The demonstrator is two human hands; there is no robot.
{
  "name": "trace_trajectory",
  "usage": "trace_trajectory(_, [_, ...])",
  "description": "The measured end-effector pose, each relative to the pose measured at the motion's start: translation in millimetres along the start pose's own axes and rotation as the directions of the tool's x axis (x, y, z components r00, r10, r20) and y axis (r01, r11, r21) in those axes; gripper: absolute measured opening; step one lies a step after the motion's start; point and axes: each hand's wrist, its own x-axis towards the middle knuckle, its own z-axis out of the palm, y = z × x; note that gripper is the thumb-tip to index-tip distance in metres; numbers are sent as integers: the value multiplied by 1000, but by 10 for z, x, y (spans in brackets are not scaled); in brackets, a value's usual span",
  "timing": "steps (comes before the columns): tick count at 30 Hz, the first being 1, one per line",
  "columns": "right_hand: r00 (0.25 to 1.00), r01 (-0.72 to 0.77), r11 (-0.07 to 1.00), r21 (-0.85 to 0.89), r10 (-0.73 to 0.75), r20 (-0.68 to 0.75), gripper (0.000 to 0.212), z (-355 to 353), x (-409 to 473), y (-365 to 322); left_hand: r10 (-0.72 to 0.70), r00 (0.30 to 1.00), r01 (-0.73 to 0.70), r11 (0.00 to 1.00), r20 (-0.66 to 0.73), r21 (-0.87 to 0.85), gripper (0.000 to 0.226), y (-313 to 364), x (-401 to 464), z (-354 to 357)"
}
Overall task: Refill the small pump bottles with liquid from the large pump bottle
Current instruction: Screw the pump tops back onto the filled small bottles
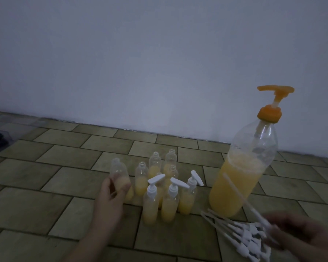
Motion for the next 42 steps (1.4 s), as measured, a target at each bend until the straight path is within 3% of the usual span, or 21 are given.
trace_trajectory(2, [991,119,993,17,-118,-69,48,-8,45,-148,86,996,-86,995,-15,-48,27,147,-43,-26])
trace_trajectory(5, [939,314,947,-66,-320,-125,17,132,174,-390,201,980,-201,979,-10,-25,41,330,-88,-30])
trace_trajectory(6, [926,351,927,-130,-365,-97,43,242,137,-583,230,973,-230,973,-8,-12,45,382,-108,-26])
trace_trajectory(7, [908,399,900,-172,-414,-60,17,284,175,-625,258,966,-258,966,-2,-2,47,433,-135,-18])
trace_trajectory(8, [898,417,887,-199,-436,-59,53,353,157,-780,280,960,-280,960,6,5,49,479,-160,-10])
trace_trajectory(9, [885,448,874,-189,-463,-42,22,386,192,-791,301,953,-302,953,14,8,50,520,-184,2])
trace_trajectory(12, [862,502,850,-158,-506,17,26,451,262,-919,347,937,-348,937,28,24,49,572,-225,25])
trace_trajectory(15, [824,561,794,-233,-562,70,30,477,333,-931,374,927,-375,927,40,10,51,598,-248,28])
trace_trajectory(22, [825,564,757,-332,-538,175,50,371,405,-944,431,898,-438,895,93,84,65,621,-236,0])
trace_trajectory(25, [790,602,677,-424,-583,191,36,319,449,-1041,470,869,-493,847,154,198,60,604,-217,-27])
trace_trajectory(30, [765,644,739,-197,-621,171,39,586,497,-1214,448,844,-501,855,295,136,51,704,-345,87])
trace_trajectory(35, [843,516,827,223,-537,40,41,950,585,-1142,253,856,-215,967,451,-134,46,752,-526,172])
trace_trajectory(38, [878,347,803,484,-460,134,27,941,598,-1130,180,847,-61,968,500,-244,49,761,-575,170])
trace_trajectory(40, [891,249,776,579,-417,177,32,943,605,-1117,146,847,5,959,512,-282,53,752,-589,173])
trace_trajectory(42, [906,267,781,564,-403,130,38,990,615,-1101,138,837,39,950,529,-308,52,761,-609,178])
